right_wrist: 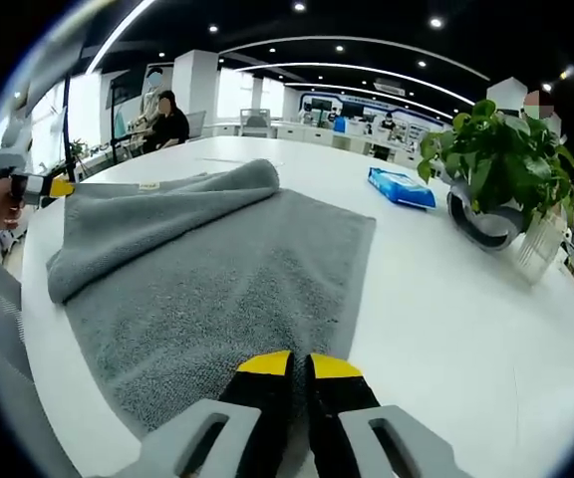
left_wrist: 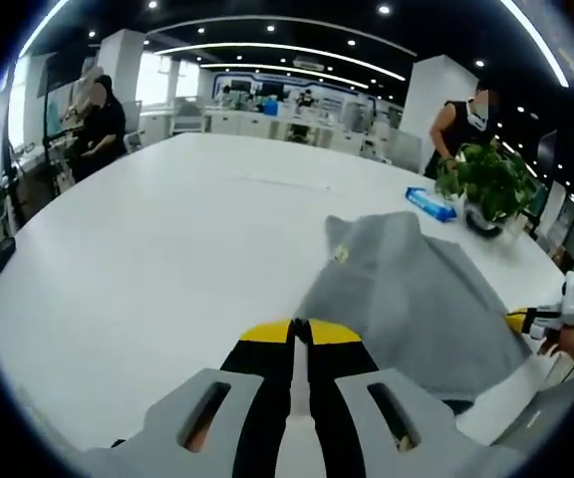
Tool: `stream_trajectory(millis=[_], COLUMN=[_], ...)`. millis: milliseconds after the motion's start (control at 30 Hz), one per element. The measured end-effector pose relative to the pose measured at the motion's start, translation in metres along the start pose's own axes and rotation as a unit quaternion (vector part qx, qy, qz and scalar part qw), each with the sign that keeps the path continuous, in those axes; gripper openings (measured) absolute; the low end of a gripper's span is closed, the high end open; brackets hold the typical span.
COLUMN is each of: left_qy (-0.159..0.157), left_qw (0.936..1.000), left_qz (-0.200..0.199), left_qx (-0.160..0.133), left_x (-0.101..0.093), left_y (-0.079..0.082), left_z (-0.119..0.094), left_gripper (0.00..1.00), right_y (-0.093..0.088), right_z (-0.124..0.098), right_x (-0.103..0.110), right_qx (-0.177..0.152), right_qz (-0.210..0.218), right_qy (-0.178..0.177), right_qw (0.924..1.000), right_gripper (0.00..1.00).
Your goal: Open the folded towel by lifting each exposed corner and separating the folded layers until the towel lies flat within the target outline without major curled edges
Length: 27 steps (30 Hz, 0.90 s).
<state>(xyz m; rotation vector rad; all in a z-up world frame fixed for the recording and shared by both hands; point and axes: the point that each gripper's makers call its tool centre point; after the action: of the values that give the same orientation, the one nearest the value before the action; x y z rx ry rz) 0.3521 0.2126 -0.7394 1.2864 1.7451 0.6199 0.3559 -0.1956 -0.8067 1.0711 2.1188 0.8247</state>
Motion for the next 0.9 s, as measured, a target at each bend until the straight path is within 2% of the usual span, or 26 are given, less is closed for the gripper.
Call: stream_trajectory(millis=[367, 667, 900], left_qy=[0.014, 0.006, 0.009], left_qw=[0.9998, 0.9998, 0.9997], left_qz=[-0.013, -0.01, -0.021], left_qx=[0.004, 0.014, 0.009], left_x=[0.033, 0.053, 0.076], left_y=[0.001, 0.003, 0.0], left_z=[0.007, 0.018, 0.024], left_gripper=[0.03, 0.03, 0.03], right_y=[-0.001, -0.001, -0.002], right_z=[-0.001, -0.001, 0.001], right_x=[0.0, -0.001, -0.002], right_qx=[-0.001, 0.008, 0.042], right_qz=[-0.006, -0.015, -0.05], right_qy=[-0.004, -0.004, -0.013], right_qw=[1.0, 0.9998, 0.9978], right_gripper=[0.02, 0.02, 0.0])
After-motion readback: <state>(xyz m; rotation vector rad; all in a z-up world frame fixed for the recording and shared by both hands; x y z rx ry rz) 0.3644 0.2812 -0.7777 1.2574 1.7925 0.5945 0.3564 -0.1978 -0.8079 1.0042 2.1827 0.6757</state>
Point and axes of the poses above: the point that each gripper's makers call its tool centre point, and the gripper's own axes: z roughly forward along the fingers, x roughly to its left, y roughly out of its top, and after that the axes turned 11 degrees about -z, right-handed
